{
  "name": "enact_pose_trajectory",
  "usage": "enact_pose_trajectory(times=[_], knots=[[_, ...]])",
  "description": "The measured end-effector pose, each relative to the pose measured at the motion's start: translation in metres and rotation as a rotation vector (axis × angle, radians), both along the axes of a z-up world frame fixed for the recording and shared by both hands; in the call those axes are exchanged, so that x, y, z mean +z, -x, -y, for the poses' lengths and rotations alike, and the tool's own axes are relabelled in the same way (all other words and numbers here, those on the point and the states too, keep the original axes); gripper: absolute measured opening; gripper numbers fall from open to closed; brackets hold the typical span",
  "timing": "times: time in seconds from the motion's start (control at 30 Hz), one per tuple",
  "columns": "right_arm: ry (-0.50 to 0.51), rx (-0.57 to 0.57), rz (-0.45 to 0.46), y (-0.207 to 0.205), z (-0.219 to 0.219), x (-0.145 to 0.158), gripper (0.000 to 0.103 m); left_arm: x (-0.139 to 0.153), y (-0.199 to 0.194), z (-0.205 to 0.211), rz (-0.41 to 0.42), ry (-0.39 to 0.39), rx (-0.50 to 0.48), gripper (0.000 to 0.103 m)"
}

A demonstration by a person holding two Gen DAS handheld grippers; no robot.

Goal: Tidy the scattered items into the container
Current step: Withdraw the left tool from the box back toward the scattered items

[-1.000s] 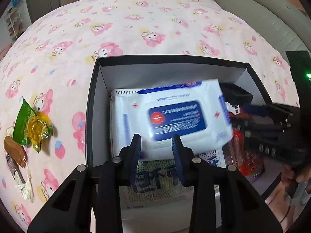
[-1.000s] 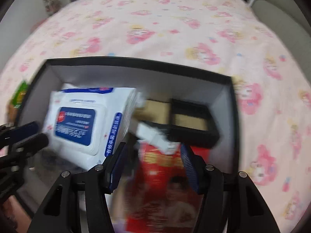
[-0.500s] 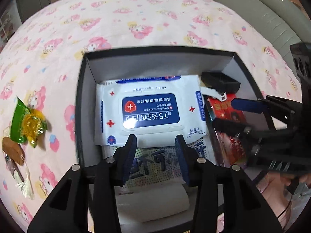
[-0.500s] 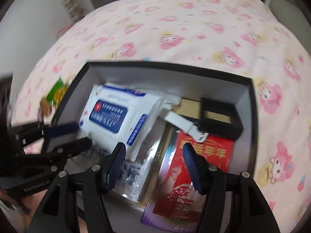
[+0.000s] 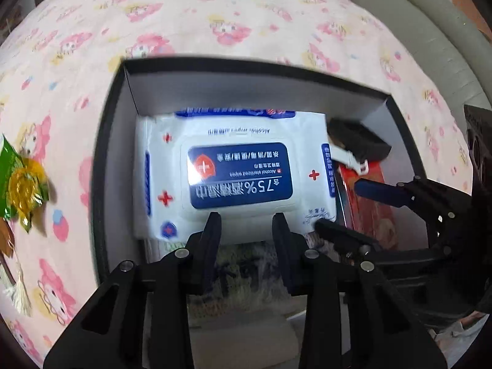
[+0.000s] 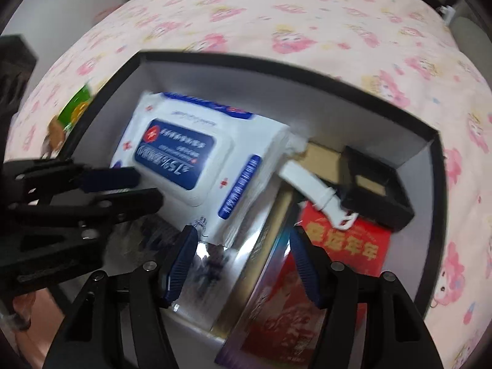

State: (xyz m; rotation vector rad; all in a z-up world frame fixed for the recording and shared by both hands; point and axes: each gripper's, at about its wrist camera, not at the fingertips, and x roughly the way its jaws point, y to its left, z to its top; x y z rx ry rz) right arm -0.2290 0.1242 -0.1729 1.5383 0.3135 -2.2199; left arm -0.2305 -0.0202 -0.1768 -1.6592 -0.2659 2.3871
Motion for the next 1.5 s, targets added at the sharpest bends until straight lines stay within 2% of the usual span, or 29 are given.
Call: enact_pose_trajectory(times=[0.2, 0.33, 0.4, 0.5, 0.67, 0.9, 1.07, 1.2, 1.33, 1.5], knots=[[0.001, -0.054, -0.136, -0.014, -0.005, 0.027, 0.059, 0.007, -0.007, -0.003, -0.032, -0.031, -0.030, 0.039], [0.024, -0.049, -0.103, -0.014, -0.006, 0.025, 0.059, 0.009, -0.004, 0.000, -0.044, -0.034, -0.025, 0.046], [0.013, -0.049, -0.079, 0.007, -0.004, 0.012, 0.059, 0.005, 0.001, -0.001, -0.035, -0.032, -0.029, 0.046], [0.009, -0.062, -0.047, 0.013, -0.003, 0.005, 0.058, 0.004, 0.005, -0.005, -0.042, 0.006, -0.033, 0.045], [0.021, -0.065, -0.103, 0.005, -0.004, 0.017, 0.059, 0.012, -0.003, -0.004, -0.070, 0.013, -0.024, 0.045], [0.110, -0.086, -0.228, -0.027, -0.009, 0.058, 0.059, 0.063, -0.042, 0.002, -0.182, 0.032, -0.032, 0.046], [0.176, -0.059, -0.256, -0.057, -0.005, 0.094, 0.060, 0.107, -0.085, 0.013, -0.269, 0.034, -0.032, 0.053], [0.192, -0.059, -0.267, -0.082, 0.005, 0.115, 0.061, 0.135, -0.115, 0.022, -0.309, 0.049, -0.038, 0.054], [0.206, -0.048, -0.298, -0.105, 0.023, 0.131, 0.061, 0.158, -0.142, 0.033, -0.352, 0.094, -0.034, 0.054], [0.248, -0.005, -0.324, -0.128, 0.051, 0.149, 0.061, 0.174, -0.174, 0.062, -0.371, 0.106, 0.010, 0.055]])
